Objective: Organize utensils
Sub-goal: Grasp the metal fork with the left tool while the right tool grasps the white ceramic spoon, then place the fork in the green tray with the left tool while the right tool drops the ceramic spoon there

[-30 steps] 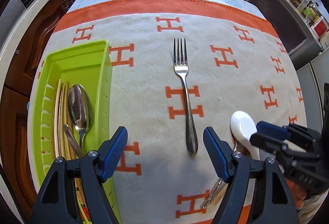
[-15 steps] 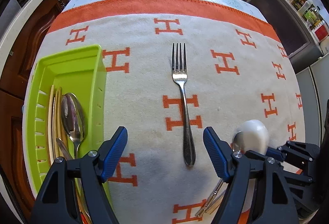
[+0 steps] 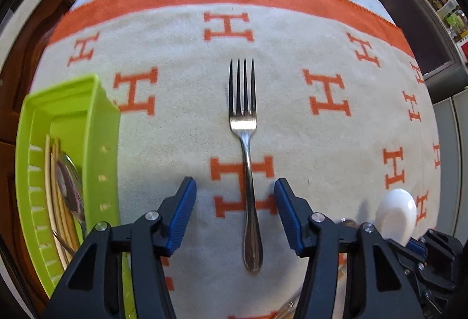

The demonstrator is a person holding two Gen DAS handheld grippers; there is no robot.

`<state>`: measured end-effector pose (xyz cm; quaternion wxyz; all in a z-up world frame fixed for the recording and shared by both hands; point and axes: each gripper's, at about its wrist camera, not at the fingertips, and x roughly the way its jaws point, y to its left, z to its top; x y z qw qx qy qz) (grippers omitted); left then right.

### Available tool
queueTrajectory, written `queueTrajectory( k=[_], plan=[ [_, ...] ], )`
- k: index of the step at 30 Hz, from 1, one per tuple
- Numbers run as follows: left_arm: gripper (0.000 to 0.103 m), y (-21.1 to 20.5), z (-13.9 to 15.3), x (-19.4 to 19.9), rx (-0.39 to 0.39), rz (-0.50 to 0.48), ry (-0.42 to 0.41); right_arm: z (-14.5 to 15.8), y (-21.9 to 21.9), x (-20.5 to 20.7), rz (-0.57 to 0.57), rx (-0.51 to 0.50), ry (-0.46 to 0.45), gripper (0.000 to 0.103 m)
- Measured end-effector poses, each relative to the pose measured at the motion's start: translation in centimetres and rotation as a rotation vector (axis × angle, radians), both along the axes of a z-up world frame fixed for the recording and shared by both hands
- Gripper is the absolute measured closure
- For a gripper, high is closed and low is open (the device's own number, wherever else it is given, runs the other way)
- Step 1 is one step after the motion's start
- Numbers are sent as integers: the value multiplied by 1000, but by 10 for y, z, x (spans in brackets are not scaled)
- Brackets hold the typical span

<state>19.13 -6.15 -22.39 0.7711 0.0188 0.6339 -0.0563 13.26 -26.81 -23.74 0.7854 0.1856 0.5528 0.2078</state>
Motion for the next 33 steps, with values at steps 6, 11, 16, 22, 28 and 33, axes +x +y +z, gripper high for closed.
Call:
queueTrajectory(
  k=[6, 11, 16, 22, 28, 33],
  plan=[
    [91, -11, -1, 7, 50, -20, -24, -3, -9, -2, -24, 33, 9, 93],
    [101, -10, 0, 7, -5, 2, -30, -5, -16, -4, -45, 62, 19, 93],
    [101, 5, 11, -14, -61, 6, -52, 0, -18, -8, -57, 82, 13, 93],
    [101, 25, 45, -47, -112, -5, -105, 11, -12, -13, -52, 96, 3, 93],
    [101, 63, 97, -90, -131, -10, -177, 31, 11, -22, -18, 111, -10, 93],
    [101, 117, 122, -120, -78, 30, -220, 50, 42, -28, 17, 121, -14, 93]
  ],
)
